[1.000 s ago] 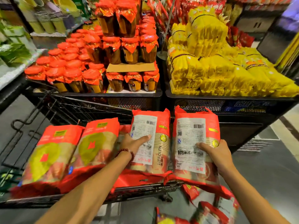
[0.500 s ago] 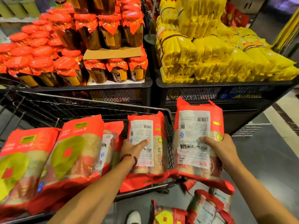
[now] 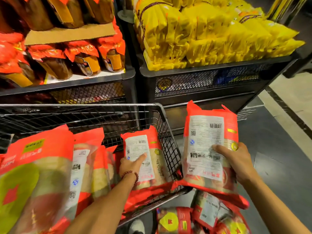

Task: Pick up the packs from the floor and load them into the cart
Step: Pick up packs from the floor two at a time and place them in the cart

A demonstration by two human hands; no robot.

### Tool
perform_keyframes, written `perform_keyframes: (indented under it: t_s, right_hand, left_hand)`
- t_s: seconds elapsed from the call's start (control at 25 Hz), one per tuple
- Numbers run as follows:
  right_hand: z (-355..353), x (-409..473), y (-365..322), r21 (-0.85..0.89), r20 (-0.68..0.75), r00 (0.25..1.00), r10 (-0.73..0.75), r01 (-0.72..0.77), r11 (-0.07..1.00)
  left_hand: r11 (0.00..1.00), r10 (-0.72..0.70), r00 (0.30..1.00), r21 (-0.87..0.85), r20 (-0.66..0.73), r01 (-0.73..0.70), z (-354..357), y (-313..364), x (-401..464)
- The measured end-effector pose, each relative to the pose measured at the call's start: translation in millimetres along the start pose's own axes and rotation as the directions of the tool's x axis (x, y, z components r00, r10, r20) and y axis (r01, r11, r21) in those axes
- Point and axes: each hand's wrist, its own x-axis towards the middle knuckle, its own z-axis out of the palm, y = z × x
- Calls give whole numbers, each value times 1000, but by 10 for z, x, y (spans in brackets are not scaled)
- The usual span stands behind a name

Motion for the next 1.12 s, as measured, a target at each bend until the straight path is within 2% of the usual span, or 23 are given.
perform_keyframes:
  t_s: [0.24,0.36,0.4,0.44,0.48,0.52,0.6,0.68,0.8,0.88,0.96,1.0,1.12]
  right_hand:
    - [-52,76,213,-13,-62,998,20,-21,1000]
    - [-82,106,259,-5,-82,996,16,-17,1000]
    - [-84,98,251,3,-82,997,10,-10,1000]
    - [-96,99,249,24,-83,997,8,-6,1000]
    - [-107,78,232,47,-85,996,15,-11,999]
    - [-110,28,170,70,-79,997,24,-18,997]
    - [-105,-104,-18,99,-35,999,35,-31,995]
    - [-37,-225,-196,85,23,998,52,-54,995]
    - [147,-285,-388,69,83,993,86,-92,993]
    - [354,-273,-459,48,124,988,95,-101,994]
    - [649,-272,-490,25,173,980,94,-100,995]
    - [815,-267,-485,9,192,977,97,-100,995]
    - [1291,-289,-446,-33,257,957,132,-128,991]
  left_hand:
    - [999,46,998,9,42,-46,368,-379,146]
    - [997,-46,996,65,81,40,489,-412,214]
    - [983,-78,991,172,108,58,490,-409,217]
    - [922,-67,992,388,109,20,458,-360,192]
    - [794,19,995,604,95,-73,398,-263,107]
    - [649,188,978,736,92,-194,328,-144,11]
    - [446,522,832,771,189,-455,144,270,-266]
    - [323,690,680,734,251,-598,-157,839,-560]
    - [186,801,556,791,222,-583,-670,1497,-847]
    - [125,843,498,827,203,-548,-1035,1764,-938]
    - [66,893,413,854,181,-517,-1328,1928,-983]
    - [50,910,380,863,168,-502,-1437,1975,-974]
    - [59,927,353,880,126,-471,-1666,2000,-895]
